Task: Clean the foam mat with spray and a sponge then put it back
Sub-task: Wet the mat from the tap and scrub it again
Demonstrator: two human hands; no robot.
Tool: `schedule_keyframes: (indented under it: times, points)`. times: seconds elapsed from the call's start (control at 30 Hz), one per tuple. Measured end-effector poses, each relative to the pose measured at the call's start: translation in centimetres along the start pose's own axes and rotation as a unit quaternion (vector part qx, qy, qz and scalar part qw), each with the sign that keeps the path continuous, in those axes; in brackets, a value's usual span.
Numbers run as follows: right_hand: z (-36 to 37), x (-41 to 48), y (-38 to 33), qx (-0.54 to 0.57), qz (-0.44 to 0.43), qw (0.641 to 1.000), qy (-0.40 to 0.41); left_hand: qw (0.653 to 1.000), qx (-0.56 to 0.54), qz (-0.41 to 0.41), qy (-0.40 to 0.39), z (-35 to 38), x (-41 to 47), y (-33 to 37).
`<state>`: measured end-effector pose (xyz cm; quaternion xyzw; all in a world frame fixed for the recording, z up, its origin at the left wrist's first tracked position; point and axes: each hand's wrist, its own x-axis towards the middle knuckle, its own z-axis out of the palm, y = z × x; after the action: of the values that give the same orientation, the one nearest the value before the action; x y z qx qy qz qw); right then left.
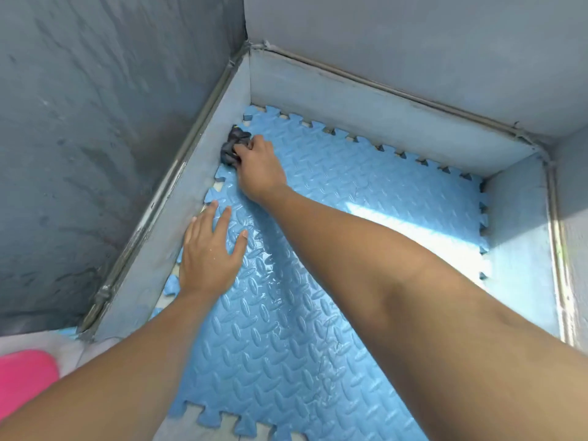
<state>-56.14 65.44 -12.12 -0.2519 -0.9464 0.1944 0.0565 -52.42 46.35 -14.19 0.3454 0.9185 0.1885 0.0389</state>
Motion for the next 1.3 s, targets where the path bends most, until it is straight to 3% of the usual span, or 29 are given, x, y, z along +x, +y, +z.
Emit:
schedule_keyframes:
  times: [0.1, 0.2, 0.37, 0.5, 0.57, 0.63, 0.73, 0.8, 0.9, 0.97, 1.0, 1.07, 1.17, 1.23, 1.3]
  points:
    - [-2.1, 0.8, 4.6, -0.011, 0.048, 0.998, 0.023, 1.0, -0.003, 0.003, -0.005, 0.0, -0.1, 0.0]
    - [-5.8, -0.5, 14.4, -0.015, 0.166, 0.984, 0.055, 1.0, -0.001, -0.002, 0.0, 0.2, -0.2, -0.2]
    - [-12.0, -10.6, 31.0, -0.104, 0.313, 0.937, 0.111, 1.0, -0.001, -0.006, 0.002, 0.3, 0.0, 0.1]
    - [-14.3, -17.4, 35.6, -0.142, 0.431, 0.885, 0.106, 1.0, 0.008, -0.008, 0.001, 0.4, 0.0, 0.1]
    - [-13.7, -18.2, 33.3, -0.149, 0.371, 0.911, 0.102, 1.0, 0.008, -0.008, -0.001, 0.3, 0.1, 0.1]
    - [-12.5, -18.8, 28.2, -0.133, 0.249, 0.955, 0.085, 1.0, 0.007, -0.008, -0.002, 0.2, 0.1, 0.2]
    - [-10.2, -21.6, 19.7, -0.098, 0.028, 0.994, -0.024, 1.0, 0.003, -0.009, -0.003, 0.4, 0.1, 0.1]
    - [-8.7, -24.3, 14.4, -0.051, -0.12, 0.986, -0.104, 1.0, 0.0, -0.009, -0.003, 0.4, 0.1, 0.1]
    - [-6.7, -27.3, 9.5, -0.027, -0.32, 0.924, -0.207, 1.0, -0.005, -0.002, -0.002, 0.4, -0.1, 0.0]
    - [-6.4, -27.1, 9.2, -0.04, -0.387, 0.894, -0.221, 1.0, -0.006, -0.001, -0.007, 0.4, -0.1, 0.0]
    - [-6.6, -26.3, 9.8, -0.044, -0.39, 0.896, -0.208, 1.0, -0.006, 0.0, -0.007, 0.4, -0.1, -0.1]
    - [-7.8, -23.4, 12.3, -0.048, -0.32, 0.932, -0.164, 1.0, -0.007, 0.002, -0.002, 0.5, -0.3, -0.2]
    - [-10.0, -18.2, 18.1, -0.089, -0.087, 0.991, -0.041, 1.0, -0.005, 0.014, -0.016, 0.7, 0.0, -0.4]
    - [-11.2, -16.2, 21.5, -0.096, 0.089, 0.991, 0.018, 0.998, -0.011, 0.02, -0.06, 0.2, 0.4, -0.7]
    - [-11.0, -15.5, 22.3, -0.076, 0.214, 0.972, 0.054, 0.994, -0.03, 0.027, -0.098, -0.9, -0.4, -1.2]
